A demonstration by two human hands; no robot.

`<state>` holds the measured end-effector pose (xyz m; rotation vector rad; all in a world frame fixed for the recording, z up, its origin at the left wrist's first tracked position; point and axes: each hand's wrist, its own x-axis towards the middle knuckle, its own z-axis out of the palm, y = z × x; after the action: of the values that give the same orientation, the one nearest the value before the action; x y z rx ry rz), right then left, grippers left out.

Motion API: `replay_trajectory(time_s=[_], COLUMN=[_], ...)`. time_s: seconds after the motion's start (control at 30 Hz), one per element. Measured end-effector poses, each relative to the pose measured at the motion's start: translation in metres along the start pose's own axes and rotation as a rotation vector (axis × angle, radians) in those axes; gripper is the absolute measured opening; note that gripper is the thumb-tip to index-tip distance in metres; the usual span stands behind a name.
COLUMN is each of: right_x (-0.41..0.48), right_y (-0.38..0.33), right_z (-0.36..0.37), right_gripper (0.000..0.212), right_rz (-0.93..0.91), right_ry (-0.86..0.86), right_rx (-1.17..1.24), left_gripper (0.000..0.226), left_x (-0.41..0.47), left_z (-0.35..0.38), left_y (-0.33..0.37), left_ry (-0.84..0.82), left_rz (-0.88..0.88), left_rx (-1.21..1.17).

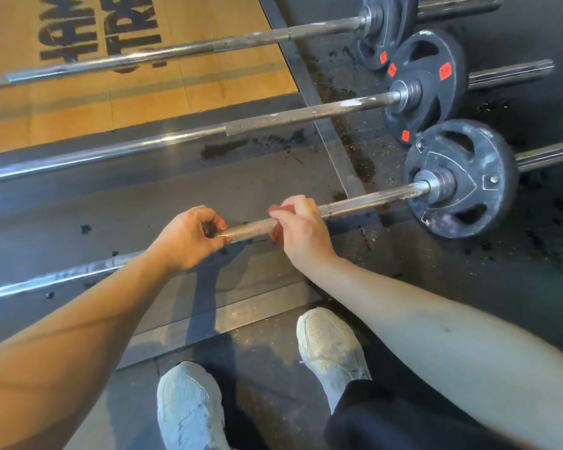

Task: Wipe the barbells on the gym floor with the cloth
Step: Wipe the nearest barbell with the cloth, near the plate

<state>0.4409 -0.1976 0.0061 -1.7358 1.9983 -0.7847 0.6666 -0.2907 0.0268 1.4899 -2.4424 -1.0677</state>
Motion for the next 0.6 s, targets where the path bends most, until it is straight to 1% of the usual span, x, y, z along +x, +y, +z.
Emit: replay_trajectory(time_s=[0.03,0.07,0.13,0.17,0.2,0.27,0.33,0.4,0.43,0.5,0.6], right_x=[0.001,0.003,0.008,0.010,0.011,0.013,0.016,0.021,0.023,0.025,0.019], right_y=[0.005,0.014,0.028,0.029,0.025,0.000,-0.030,-0.057,-0.065,-0.067,-0.041], right_z=[-0.010,-0.018,-0.032,-0.033,-0.029,-0.011,0.019,0.044,0.050,0.051,0.026], right_gripper=[0.022,0.023,0.024,0.023,0.023,0.021,0.022,0.023,0.021,0.022,0.022], right_rz=[-0.024,0.002,0.156,0.207,0.219,0.140,0.008,-0.098,-0.106,-0.124,-0.211], right_ry=[-0.021,0.000,0.164,0.216,0.227,0.165,0.072,-0.019,-0.063,-0.132,-0.139], right_rx=[-0.036,-0.062,-0.048,-0.054,-0.053,-0.074,-0.062,0.002,0.059,0.104,0.001], left_gripper=[0.016,0.016,0.016,0.016,0.016,0.014,0.014,0.015,0.015,0.016,0.014], left_x=[-0.002,-0.004,-0.006,-0.008,-0.010,-0.015,-0.019,-0.021,-0.020,-0.017,-0.015], left_z=[-0.001,-0.002,-0.003,-0.004,-0.005,-0.006,-0.007,-0.009,-0.010,-0.012,-0.011], left_y=[-0.001,-0.003,-0.006,-0.009,-0.010,-0.014,-0.017,-0.019,-0.020,-0.019,-0.019], left_ry=[0.005,0.005,0.001,0.006,0.013,0.024,0.024,0.029,0.031,0.020,0.008], left_rz=[-0.004,-0.007,-0.003,-0.005,-0.010,-0.019,-0.035,-0.041,-0.043,-0.058,-0.079], left_rx=[-0.001,-0.002,-0.015,-0.020,-0.021,-0.019,-0.024,-0.020,-0.013,0.002,0.014])
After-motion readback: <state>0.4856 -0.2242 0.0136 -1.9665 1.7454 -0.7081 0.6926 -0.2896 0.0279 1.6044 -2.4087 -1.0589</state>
